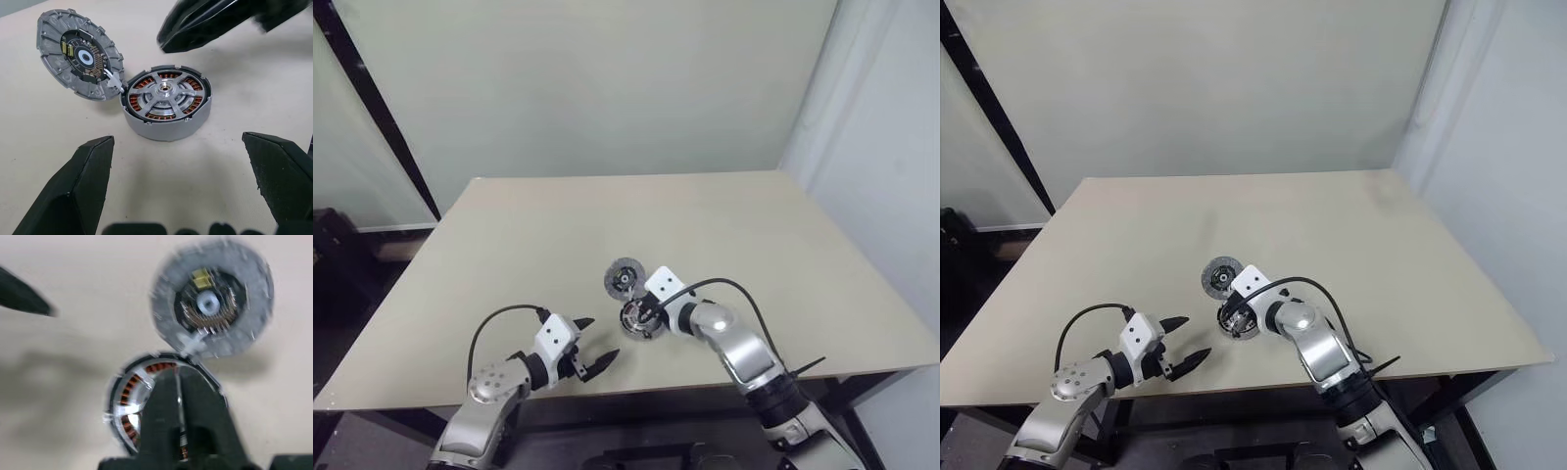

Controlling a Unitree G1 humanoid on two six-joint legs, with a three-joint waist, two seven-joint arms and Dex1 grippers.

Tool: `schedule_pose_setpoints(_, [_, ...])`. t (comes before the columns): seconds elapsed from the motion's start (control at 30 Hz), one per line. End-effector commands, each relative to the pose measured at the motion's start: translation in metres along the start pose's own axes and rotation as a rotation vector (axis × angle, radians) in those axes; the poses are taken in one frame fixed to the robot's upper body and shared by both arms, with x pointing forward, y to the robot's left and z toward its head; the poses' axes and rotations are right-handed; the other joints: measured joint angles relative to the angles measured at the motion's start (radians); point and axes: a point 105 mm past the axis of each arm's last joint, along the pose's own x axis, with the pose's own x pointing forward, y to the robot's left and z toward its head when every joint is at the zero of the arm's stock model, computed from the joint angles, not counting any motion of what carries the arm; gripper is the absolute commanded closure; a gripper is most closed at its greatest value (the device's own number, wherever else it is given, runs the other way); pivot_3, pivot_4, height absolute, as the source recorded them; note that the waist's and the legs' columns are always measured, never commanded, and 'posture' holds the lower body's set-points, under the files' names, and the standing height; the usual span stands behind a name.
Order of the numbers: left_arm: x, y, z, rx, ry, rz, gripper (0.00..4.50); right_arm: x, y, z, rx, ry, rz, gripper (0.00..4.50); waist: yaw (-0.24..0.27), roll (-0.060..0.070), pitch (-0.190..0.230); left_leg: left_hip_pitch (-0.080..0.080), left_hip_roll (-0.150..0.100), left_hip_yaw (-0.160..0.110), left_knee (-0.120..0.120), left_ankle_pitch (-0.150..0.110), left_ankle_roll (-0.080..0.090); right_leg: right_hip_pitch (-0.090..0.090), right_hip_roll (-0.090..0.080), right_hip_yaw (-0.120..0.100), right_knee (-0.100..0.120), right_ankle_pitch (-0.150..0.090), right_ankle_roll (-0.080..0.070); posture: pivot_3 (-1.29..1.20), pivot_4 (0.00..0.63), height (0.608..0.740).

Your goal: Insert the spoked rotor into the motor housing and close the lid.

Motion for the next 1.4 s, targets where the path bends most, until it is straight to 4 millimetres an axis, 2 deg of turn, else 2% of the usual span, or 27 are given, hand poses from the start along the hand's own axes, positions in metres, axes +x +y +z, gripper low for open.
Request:
schedule_pose_setpoints(0.03, [-0.001, 0.003, 0.010, 0.033, -0.030, 0.009, 0.00, 0.012, -0.010, 0.007, 0.007, -0.044, -0.060, 4.48, 0.000, 0.000, 0.000, 0.000, 0.000, 0.000, 0.000, 0.000, 0.000, 0.000, 0.000, 0.000, 0.000, 0.000, 0.000, 0.00, 0.000, 0.740])
schedule_pose_setpoints(0.17, [-0.003, 0.002, 0.011, 0.035, -0.031, 0.012, 0.00, 0.022, -0.002, -0.026, 0.010, 0.061, -0.035, 4.48, -0.003, 0.000, 0.000, 0.000, 0.000, 0.000, -0.001, 0.000, 0.000, 0.000, 0.000, 0.000, 0.000, 0.000, 0.001, 0.00, 0.000, 0.740])
schedule_pose_setpoints(0.23, [-0.004, 0.002, 0.012, 0.035, -0.030, 0.014, 0.00, 0.023, 0.004, -0.035, 0.011, 0.081, -0.013, 4.48, -0.003, 0.000, 0.000, 0.001, 0.000, 0.000, -0.001, 0.000, 0.000, 0.001, 0.000, 0.000, 0.000, 0.001, 0.001, 0.00, 0.000, 0.740])
schedule_pose_setpoints(0.3, [-0.005, 0.003, 0.012, 0.035, -0.029, 0.018, 0.00, 0.022, 0.005, -0.032, 0.021, 0.062, -0.002, 4.48, -0.003, 0.000, 0.000, 0.002, 0.000, 0.000, -0.001, 0.000, 0.000, 0.001, 0.000, 0.000, 0.000, 0.000, 0.000, 0.00, 0.000, 0.740])
schedule_pose_setpoints(0.43, [-0.006, 0.003, 0.011, 0.034, -0.026, 0.022, 0.00, 0.012, -0.001, 0.001, 0.010, -0.035, 0.032, 4.48, -0.003, 0.000, 0.000, 0.001, 0.001, 0.000, 0.000, 0.000, 0.000, 0.001, 0.000, 0.000, 0.001, 0.000, 0.000, 0.00, 0.000, 0.740])
schedule_pose_setpoints(0.47, [-0.006, 0.003, 0.011, 0.033, -0.026, 0.022, 0.00, 0.009, 0.000, 0.005, -0.014, -0.030, 0.059, 4.31, -0.003, 0.000, 0.000, 0.001, 0.001, 0.000, 0.000, 0.000, 0.000, 0.001, 0.000, 0.000, 0.000, 0.000, 0.000, 0.00, 0.000, 0.740])
schedule_pose_setpoints(0.57, [-0.004, 0.003, 0.012, 0.033, -0.028, 0.020, 0.00, -0.001, -0.001, 0.019, -0.110, -0.032, 0.105, 3.58, -0.003, 0.000, 0.000, 0.000, 0.000, 0.000, -0.001, 0.000, 0.000, 0.000, 0.000, 0.000, 0.000, 0.000, 0.000, 0.00, 0.000, 0.740])
schedule_pose_setpoints(0.73, [-0.001, 0.003, 0.012, 0.032, -0.031, 0.014, 0.00, -0.016, 0.001, 0.033, -0.257, -0.021, 0.172, 1.83, -0.003, 0.000, 0.000, 0.001, 0.001, -0.001, -0.001, 0.000, 0.000, -0.001, 0.000, 0.000, 0.000, 0.001, 0.001, 0.00, 0.000, 0.740])
schedule_pose_setpoints(0.9, [0.001, 0.002, 0.011, 0.028, -0.029, 0.007, 0.00, -0.030, 0.005, 0.035, -0.437, 0.047, 0.262, 0.01, 0.001, 0.000, 0.000, 0.000, 0.000, 0.000, 0.000, 0.000, 0.000, 0.000, 0.000, 0.000, 0.000, 0.000, 0.000, 0.00, 0.000, 0.740])
schedule_pose_setpoints(1.1, [0.001, 0.001, 0.006, 0.038, 0.007, -0.014, 0.00, -0.036, 0.006, 0.030, -0.650, 0.144, 0.332, 0.01, 0.001, 0.000, 0.000, 0.000, 0.000, 0.000, 0.000, 0.000, 0.000, 0.000, 0.000, -0.001, 0.000, 0.000, 0.000, 0.00, 0.000, 0.740])
schedule_pose_setpoints(1.33, [0.000, 0.001, 0.006, 0.012, 0.015, -0.011, 0.00, -0.029, 0.006, 0.014, -0.807, 0.232, 0.385, 0.01, 0.001, 0.000, 0.000, 0.000, 0.000, 0.000, 0.000, 0.000, 0.000, -0.001, 0.000, -0.001, 0.000, 0.000, 0.000, 0.00, 0.000, 0.740])
schedule_pose_setpoints(1.4, [-0.002, 0.000, 0.007, -0.032, 0.014, -0.005, 0.38, -0.025, 0.008, 0.007, -0.844, 0.256, 0.403, 0.00, 0.001, 0.000, 0.000, 0.000, 0.000, 0.000, 0.000, 0.000, 0.000, -0.001, 0.000, -0.001, 0.000, 0.000, 0.000, 0.00, 0.000, 0.740])
